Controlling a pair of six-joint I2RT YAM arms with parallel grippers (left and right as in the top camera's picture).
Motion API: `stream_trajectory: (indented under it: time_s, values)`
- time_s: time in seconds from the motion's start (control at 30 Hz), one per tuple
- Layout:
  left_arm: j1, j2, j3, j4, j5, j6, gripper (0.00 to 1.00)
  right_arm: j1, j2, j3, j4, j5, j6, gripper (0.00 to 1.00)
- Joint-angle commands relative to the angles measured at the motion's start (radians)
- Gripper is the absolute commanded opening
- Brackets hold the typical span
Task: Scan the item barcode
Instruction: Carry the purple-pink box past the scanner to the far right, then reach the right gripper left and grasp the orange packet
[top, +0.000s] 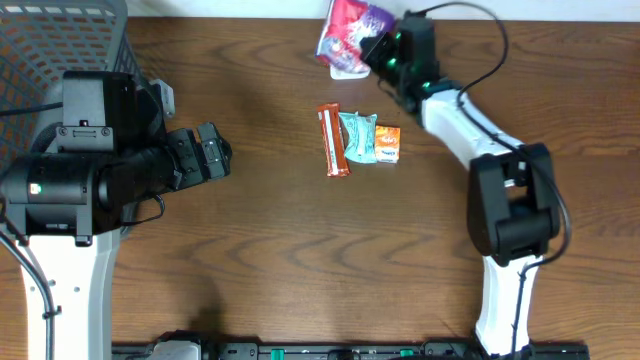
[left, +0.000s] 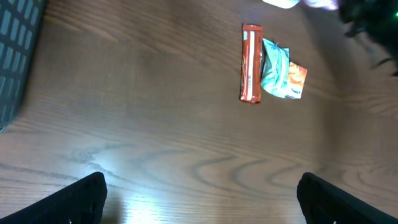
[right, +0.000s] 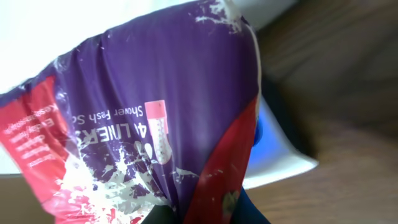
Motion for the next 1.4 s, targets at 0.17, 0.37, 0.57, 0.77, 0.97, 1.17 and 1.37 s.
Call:
stream_trajectory:
  time_s: [0.17,0.37,0.57,0.77,0.97,1.17,1.37]
  values:
    - [-0.003,0.001,0.016,-0.001,0.004,0.010,0.98,-0.245,-0.232,0.155,-0.478,0.264,-0.244,0.01]
    - [-0.003,0.001,0.016,0.000,0.004,0.010,0.98,-0.497,-0.243,0.153,-0.713,0.280,-0.352,0.01]
    - [-0.003,0.001,0.016,-0.001,0.004,0.010,0.98,-0.706,-0.206,0.146,-0.811,0.293,-0.352,0.04]
    - [-0.003,0.001,0.016,0.000,0.004,0.010,0.98,-0.850,-0.137,0.146,-0.869,0.309,-0.352,0.98]
    - [-0.003,0.001,0.016,0.000,0.004,0.010,0.98,-0.896,-0.134,0.147,-0.914,0.063,-0.385,0.99]
    - [-0.003,0.001,0.016,0.000,0.004,0.010,0.98,-0.857,-0.259,0.147,-0.901,-0.170,-0.398,0.99]
    - [-0.003,0.001,0.016,0.000,0.004,0.010,0.98,-0.760,-0.349,0.147,-0.964,-0.494,-0.520,0.99]
